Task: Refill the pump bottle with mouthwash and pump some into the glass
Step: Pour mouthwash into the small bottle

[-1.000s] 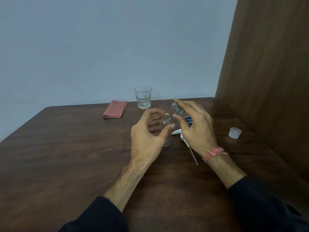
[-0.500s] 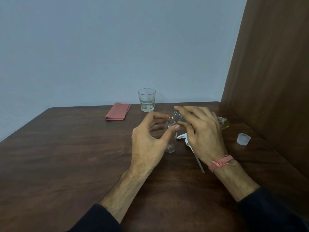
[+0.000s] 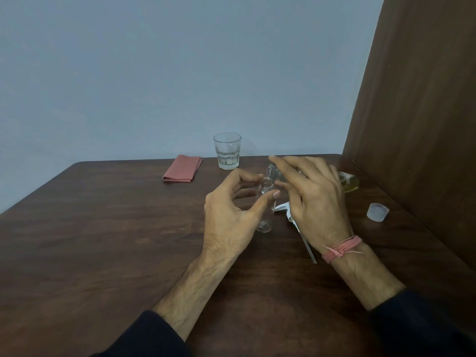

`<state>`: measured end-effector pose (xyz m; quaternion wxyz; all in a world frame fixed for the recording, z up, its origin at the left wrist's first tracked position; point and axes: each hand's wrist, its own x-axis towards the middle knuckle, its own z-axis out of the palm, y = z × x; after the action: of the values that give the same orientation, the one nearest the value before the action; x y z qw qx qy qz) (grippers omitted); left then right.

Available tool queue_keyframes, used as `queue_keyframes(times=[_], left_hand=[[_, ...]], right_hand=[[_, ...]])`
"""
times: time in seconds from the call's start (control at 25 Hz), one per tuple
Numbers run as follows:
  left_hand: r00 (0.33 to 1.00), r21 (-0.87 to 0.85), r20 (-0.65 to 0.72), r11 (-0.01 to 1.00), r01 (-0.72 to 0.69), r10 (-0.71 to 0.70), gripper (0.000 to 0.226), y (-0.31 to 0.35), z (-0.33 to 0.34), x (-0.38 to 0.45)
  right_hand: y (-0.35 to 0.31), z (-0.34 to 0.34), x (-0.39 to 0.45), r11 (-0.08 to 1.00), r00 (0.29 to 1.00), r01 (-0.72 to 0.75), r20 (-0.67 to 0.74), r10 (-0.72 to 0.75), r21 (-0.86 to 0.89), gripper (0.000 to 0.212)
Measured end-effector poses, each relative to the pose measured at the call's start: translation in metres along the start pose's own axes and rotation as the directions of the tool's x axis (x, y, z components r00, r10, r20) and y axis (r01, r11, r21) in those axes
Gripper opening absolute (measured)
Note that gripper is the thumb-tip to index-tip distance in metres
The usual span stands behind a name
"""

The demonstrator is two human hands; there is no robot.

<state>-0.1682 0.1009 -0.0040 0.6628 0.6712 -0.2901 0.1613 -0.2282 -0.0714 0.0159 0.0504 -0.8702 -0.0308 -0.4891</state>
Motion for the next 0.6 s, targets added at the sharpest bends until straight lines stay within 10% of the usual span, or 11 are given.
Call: queue_keyframes(times=[0.6], left_hand=[[0.998, -0.002, -0.021, 0.998, 0.056, -0.056, 0.040, -0.0048, 0.0005, 0.0018]], right_hand=[[0.0002, -0.0055, 0.0037, 0.995, 0.998, 0.070, 0.002, -0.070, -0.078, 0.063]])
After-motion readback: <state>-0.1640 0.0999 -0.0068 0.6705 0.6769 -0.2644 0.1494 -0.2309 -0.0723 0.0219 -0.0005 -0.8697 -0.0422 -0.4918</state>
